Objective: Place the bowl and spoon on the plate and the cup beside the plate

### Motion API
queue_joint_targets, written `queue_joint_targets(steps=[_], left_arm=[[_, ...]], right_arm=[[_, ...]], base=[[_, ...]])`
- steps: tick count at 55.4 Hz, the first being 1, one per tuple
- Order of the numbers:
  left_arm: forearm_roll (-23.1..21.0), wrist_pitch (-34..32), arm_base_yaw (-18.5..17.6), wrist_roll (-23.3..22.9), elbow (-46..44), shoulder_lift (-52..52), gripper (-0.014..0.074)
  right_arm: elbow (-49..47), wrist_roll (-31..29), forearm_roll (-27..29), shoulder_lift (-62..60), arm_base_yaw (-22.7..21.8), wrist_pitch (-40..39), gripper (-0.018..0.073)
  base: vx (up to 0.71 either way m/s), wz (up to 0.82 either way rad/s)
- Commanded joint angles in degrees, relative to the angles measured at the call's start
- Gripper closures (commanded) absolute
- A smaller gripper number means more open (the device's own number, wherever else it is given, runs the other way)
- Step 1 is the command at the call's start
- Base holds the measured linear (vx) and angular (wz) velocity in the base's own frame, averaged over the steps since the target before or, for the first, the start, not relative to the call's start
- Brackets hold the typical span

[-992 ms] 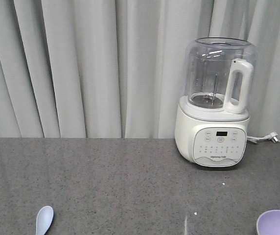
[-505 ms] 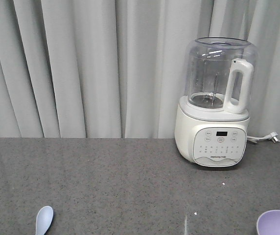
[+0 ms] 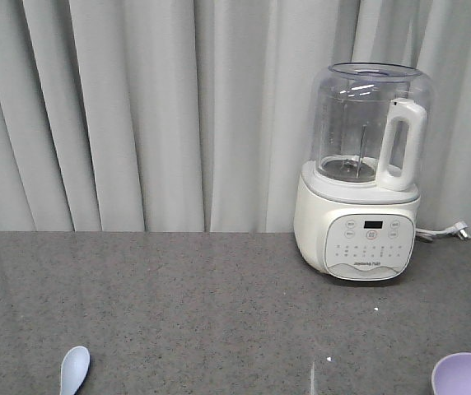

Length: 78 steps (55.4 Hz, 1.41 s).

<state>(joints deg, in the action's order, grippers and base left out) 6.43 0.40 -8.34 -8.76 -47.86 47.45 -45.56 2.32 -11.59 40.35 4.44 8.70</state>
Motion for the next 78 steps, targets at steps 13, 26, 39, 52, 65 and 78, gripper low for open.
queue_joint_targets(steps=[13, 26, 39, 52, 65, 78], left_arm=[[0.0, 13.0, -0.2, -1.9, -9.6, 4.4, 0.0092], [0.0, 30.7, -8.2, -1.9, -19.5, 17.6, 0.0108], [0.1, 38.5, -11.4, -8.8, -19.4, 31.5, 0.0108], [0.1, 42.4, -11.4, -10.0, -19.4, 41.3, 0.0108], [0.0, 43.1, -11.4, -11.6, -19.4, 45.9, 0.0108], [0.0, 43.9, -11.4, -12.5, -19.4, 47.5, 0.0124]], right_arm=[[-1.8, -0.4, -0.4, 0.1, -0.2, -5.1, -0.0069], [-1.8, -0.4, -0.4, 1.3, -0.2, -5.2, -0.0027], [-1.8, -0.4, -0.4, 3.4, -0.2, -4.7, -0.0027], [-1.8, -0.4, -0.4, 4.1, -0.2, -4.7, -0.0027], [-1.8, -0.4, -0.4, 4.1, -0.2, -4.5, -0.0027], [-1.8, -0.4, -0.5, 4.1, -0.2, -4.4, -0.0027]], base=[[0.0, 0.0], [0.0, 0.0], [0.0, 0.0], [0.0, 0.0], [0.0, 0.0], [0.0, 0.0]])
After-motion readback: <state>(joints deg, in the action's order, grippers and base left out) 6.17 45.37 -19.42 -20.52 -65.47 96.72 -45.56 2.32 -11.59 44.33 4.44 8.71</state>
